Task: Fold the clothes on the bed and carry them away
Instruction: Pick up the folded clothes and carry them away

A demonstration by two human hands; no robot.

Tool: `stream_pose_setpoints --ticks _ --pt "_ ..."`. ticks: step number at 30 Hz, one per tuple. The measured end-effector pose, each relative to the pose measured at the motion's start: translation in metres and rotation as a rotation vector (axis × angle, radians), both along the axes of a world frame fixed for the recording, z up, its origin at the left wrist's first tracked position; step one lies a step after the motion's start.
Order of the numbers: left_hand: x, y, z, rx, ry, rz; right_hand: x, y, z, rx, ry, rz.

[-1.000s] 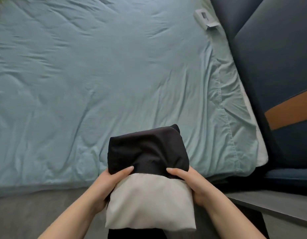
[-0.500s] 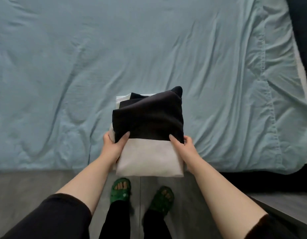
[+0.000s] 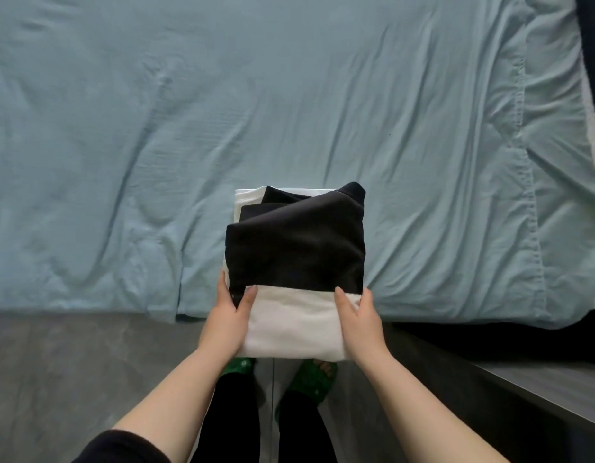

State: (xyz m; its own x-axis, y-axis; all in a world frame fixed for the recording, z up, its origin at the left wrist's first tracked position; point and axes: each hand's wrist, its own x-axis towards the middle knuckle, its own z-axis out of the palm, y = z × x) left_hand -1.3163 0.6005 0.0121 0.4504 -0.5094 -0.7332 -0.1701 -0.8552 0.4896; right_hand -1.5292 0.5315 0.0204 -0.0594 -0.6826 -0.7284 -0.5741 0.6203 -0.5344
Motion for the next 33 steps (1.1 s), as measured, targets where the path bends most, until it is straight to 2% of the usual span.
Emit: stream_pose_setpoints --ticks 1,2,3,5,6,7,8,9,10,13,16,19,22,24,30,33 --pt "-0.001 -0.002 0.005 0.033 -0.072 -0.010 0.002 0.000 0.003 -0.062 0.138 0.098" --pt "-0.003 -0.006 0.012 0.010 -0.239 -0.052 0.006 -0.002 0.008 -0.189 0.310 0.221" --pt "-0.007 -0.011 0.019 -0.110 -0.467 -0.145 0.014 -0.005 0.014 -0.381 0.440 0.331" --pt "-0.014 -0.022 0.021 -0.484 -0.795 -0.515 0.028 -0.013 0.015 -0.751 0.436 0.597" --pt "-0.011 -0.027 0.017 -0.547 -0.805 -0.769 0.028 -0.016 0.010 -0.828 0.410 0.806" --pt "-0.002 -0.033 0.009 -0.477 -0.728 -0.975 0.023 -0.024 0.004 -0.788 0.411 1.018" --pt "0.010 -0.039 0.001 -0.303 -0.599 -1.095 0.016 -0.033 -0.003 -0.654 0.435 1.177" --pt "0.023 -0.041 -0.009 -0.118 -0.497 -1.132 0.006 -0.039 -0.009 -0.500 0.484 1.259" --pt "0.035 -0.041 -0.019 -0.015 -0.458 -1.121 -0.003 -0.044 -0.015 -0.423 0.553 1.282" --pt "0.043 -0.040 -0.021 -0.030 -0.461 -1.138 -0.007 -0.042 -0.017 -0.398 0.607 1.254" --pt "0.041 -0.030 0.002 -0.102 -0.543 -1.101 0.005 -0.028 0.005 -0.391 0.590 1.122" --pt "0.046 -0.017 0.044 -0.123 -0.522 -0.950 0.019 -0.015 0.045 -0.356 0.489 0.945" --pt "0.057 0.000 0.099 -0.173 -0.421 -0.740 0.039 -0.001 0.097 -0.173 0.377 0.828" --pt "0.066 0.018 0.136 -0.196 -0.375 -0.696 0.054 0.009 0.131 -0.088 0.332 0.796" --pt "0.085 0.092 0.214 -0.247 -0.407 -0.636 0.080 0.044 0.200 -0.102 0.134 0.693" --pt "0.085 0.140 0.231 -0.199 -0.296 -0.425 0.075 0.061 0.210 -0.062 0.103 0.706"
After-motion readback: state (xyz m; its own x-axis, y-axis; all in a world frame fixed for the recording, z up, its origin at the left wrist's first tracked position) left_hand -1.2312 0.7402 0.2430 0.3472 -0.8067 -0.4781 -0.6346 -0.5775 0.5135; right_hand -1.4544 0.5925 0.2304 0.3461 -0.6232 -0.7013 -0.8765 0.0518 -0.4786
